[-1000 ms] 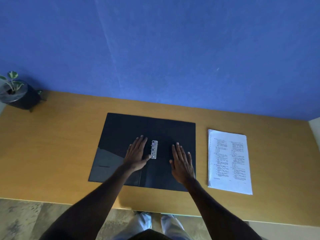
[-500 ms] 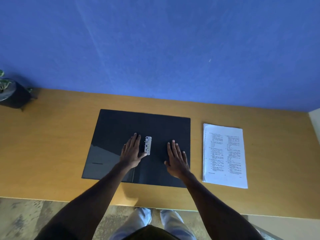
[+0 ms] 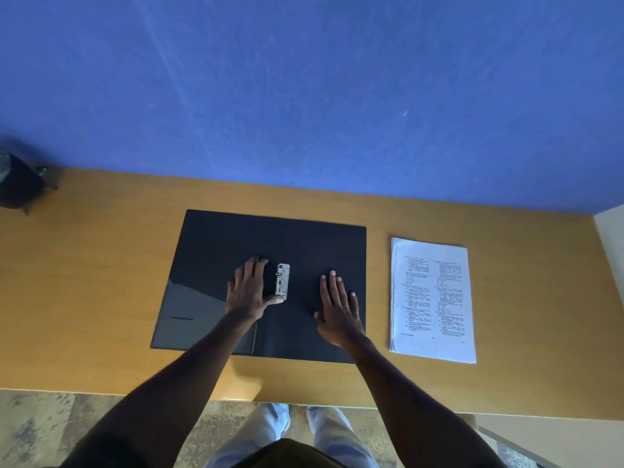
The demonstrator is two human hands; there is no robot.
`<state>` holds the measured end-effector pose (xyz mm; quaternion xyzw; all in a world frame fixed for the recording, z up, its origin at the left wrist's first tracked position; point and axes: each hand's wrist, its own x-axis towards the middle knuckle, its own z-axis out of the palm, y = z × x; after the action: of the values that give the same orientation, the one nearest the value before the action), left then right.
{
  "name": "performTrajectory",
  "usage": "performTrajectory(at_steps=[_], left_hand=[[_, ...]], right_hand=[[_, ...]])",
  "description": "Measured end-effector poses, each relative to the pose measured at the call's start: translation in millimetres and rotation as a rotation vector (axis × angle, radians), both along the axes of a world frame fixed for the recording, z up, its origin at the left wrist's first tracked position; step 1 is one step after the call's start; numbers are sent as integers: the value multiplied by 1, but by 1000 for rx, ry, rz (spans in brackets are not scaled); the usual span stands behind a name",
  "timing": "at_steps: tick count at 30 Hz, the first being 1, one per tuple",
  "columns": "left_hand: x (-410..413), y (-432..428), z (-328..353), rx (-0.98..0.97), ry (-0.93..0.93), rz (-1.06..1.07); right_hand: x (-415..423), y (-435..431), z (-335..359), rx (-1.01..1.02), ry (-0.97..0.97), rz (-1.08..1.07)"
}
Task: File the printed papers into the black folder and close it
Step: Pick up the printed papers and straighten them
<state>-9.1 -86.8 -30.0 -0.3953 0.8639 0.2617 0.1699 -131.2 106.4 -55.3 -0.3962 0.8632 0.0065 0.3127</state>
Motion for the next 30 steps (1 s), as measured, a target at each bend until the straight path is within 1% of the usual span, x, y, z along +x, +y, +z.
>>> performTrajectory(at_steps=[5, 7, 9, 12, 15, 21, 26, 30], left_hand=[[6, -11, 3, 127, 24, 9], [8, -14, 5, 205, 66, 55], [11, -14, 7, 232, 123, 82], [18, -7, 12, 116, 270, 88], [21, 2, 16, -29, 345, 4], [23, -1, 14, -115, 271, -203], [9, -11, 19, -142, 299, -155], [-17, -24, 26, -146, 267, -153]], right_hand=[[3, -1, 0, 2, 7, -10], [5, -2, 0, 2, 15, -18], [6, -2, 0, 1, 20, -26], [7, -2, 0, 4, 23, -25], [7, -3, -1, 0, 22, -26], [8, -2, -1, 3, 31, -24], [7, -3, -2, 0, 36, -24], [6, -2, -3, -9, 34, -23]])
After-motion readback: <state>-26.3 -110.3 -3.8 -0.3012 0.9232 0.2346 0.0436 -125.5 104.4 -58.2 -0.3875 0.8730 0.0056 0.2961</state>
